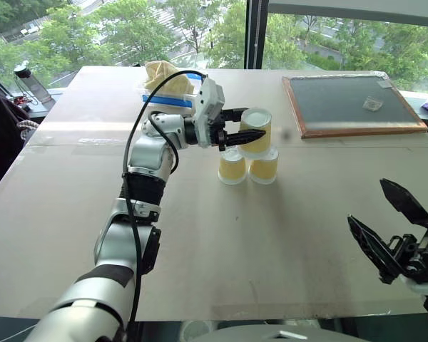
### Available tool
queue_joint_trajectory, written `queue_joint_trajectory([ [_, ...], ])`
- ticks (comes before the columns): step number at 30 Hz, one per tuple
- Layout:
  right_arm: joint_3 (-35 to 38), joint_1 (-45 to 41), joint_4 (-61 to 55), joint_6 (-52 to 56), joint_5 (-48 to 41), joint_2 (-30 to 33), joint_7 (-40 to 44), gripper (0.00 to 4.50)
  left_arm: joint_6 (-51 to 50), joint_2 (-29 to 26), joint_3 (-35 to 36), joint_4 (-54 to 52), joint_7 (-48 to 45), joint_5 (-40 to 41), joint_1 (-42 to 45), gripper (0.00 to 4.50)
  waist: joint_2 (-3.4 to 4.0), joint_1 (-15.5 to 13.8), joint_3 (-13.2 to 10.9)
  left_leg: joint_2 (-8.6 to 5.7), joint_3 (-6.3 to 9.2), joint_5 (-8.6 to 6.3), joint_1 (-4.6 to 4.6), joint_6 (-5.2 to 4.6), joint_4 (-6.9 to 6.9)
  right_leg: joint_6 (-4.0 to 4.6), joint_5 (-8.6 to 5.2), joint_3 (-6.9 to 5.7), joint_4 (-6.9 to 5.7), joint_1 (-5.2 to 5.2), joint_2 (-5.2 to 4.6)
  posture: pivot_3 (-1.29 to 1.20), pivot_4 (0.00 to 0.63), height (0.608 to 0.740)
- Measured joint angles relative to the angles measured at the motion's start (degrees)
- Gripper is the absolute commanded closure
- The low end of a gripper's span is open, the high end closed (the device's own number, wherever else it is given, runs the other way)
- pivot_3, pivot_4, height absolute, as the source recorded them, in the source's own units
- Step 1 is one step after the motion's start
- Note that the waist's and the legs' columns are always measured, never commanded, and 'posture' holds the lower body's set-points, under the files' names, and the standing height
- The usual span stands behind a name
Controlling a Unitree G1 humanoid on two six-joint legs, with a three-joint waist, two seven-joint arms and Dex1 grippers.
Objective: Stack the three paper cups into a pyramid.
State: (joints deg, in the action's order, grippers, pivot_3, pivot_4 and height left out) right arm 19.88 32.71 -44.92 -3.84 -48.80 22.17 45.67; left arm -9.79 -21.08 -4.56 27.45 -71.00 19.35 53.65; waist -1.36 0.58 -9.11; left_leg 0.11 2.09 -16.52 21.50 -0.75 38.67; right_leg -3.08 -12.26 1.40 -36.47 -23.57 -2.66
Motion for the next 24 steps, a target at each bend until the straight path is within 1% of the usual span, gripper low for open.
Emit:
queue_joint_trajectory([
  [15,-0.4,0.7,0.0,-0.2,0.1,-0.1,1.1,0.0,0.3,-0.1,0.0,0.1,0.7,-1.3,-0.6,2.01,0.0,0.0,0.0,0.0,0.0,0.0,-0.01,0.0,0.0,0.0,0.0,0.0,0.0,0.0,0.0,0.0,0.15,0.74],
  [16,-0.4,0.7,0.0,-0.2,0.0,-0.1,1.1,0.0,0.3,-0.1,0.0,0.1,0.7,-1.4,-0.8,1.11,0.0,0.0,0.0,0.0,0.0,0.0,-0.01,0.0,0.0,0.0,0.0,0.0,0.0,0.0,0.0,0.0,0.15,0.74],
  [18,-0.4,0.6,0.0,-0.2,-0.2,-0.1,1.1,0.0,0.5,-0.3,-0.1,0.3,0.8,-1.9,-1.3,0.29,0.0,0.0,0.0,0.0,0.0,0.0,-0.01,0.0,0.0,0.0,0.0,0.0,-0.01,0.0,0.0,0.0,0.15,0.74],
  [19,-0.4,0.6,0.0,-0.2,-0.2,-0.1,1.1,0.0,0.6,-0.4,-0.1,0.3,0.8,-2.1,-1.5,0.02,0.0,0.0,0.0,0.0,0.0,0.0,-0.01,0.0,0.0,0.0,0.0,0.0,-0.01,0.0,0.0,0.0,0.15,0.74],
  [24,-0.4,0.5,0.0,-0.2,-0.2,-0.1,1.0,0.0,0.5,-0.4,-0.1,0.3,0.7,-2.0,-2.1,0.02,0.0,0.0,0.0,0.0,0.0,0.0,0.0,0.0,0.01,0.0,0.0,0.0,0.0,0.0,0.0,0.0,0.15,0.74],
])
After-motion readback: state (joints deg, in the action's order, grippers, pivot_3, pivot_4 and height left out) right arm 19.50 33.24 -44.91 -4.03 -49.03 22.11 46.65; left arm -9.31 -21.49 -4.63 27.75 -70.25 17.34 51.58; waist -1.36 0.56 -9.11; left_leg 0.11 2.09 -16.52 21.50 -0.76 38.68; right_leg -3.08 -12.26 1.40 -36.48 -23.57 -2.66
